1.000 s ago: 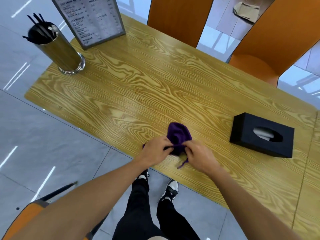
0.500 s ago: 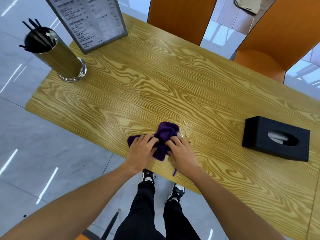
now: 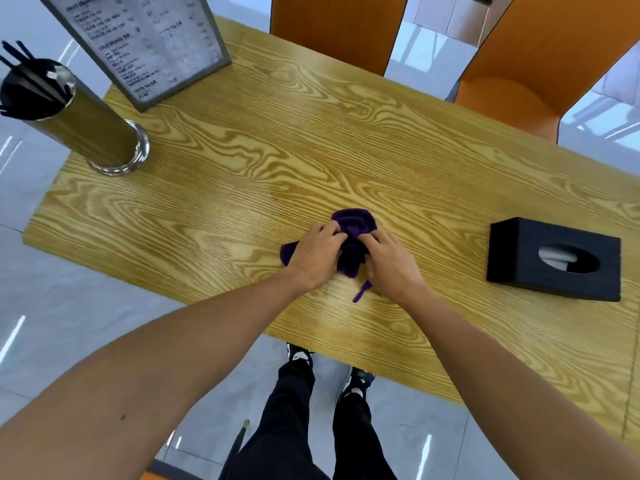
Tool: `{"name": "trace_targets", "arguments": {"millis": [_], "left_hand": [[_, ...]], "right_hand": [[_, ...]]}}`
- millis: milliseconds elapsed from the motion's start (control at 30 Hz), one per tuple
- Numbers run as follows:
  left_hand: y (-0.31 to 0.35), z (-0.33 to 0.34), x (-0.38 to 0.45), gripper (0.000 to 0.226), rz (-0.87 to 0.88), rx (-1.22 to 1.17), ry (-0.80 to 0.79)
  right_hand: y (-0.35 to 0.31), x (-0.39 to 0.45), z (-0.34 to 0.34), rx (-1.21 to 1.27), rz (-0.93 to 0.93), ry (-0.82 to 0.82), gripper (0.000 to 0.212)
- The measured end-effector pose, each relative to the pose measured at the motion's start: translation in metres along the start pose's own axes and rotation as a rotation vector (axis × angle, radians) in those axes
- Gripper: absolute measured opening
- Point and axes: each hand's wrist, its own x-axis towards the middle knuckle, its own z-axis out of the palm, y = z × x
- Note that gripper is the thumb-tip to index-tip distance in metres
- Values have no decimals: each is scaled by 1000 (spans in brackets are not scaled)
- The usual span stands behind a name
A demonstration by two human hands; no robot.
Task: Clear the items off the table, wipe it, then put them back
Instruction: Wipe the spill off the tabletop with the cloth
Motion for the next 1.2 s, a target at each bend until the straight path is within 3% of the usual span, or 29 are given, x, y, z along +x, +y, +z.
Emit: {"name": "trace_targets", "arguments": {"millis": [167,300,400,467,567,667,833,933,1033,1200], "left_hand": [[22,16,-29,28,34,3,-54],[37,21,-49,28,16,-26,-249],[45,8,-50,25,-50,-228,-449],[50,-4,-44,20,-152,-437,-531],[51,-27,-21,20,-263,-583,-420],[44,-42,4,15,-257,-647,-243],[18,-27,16,28,-271,-351,-24],[14,-17,13,36,-220,-181,33],[16,-5,11,42,-124,-161,-29],[31,8,1,33,-22,0,-35]], "right_hand": [[-1,-40,10,23,65,-38,24],[2,-64,5,92,111,-195,25],[5,-66,-16,231,190,-370,21],[7,-61,-34,305,243,-353,18],[11,-41,-66,380,240,-253,18],[18,-14,-84,451,292,-159,14],[25,15,-57,281,265,-44,28],[25,16,-38,98,193,48,37],[27,14,-22,39,64,-16,48],[31,0,-8,-27,29,-20,44]]}}
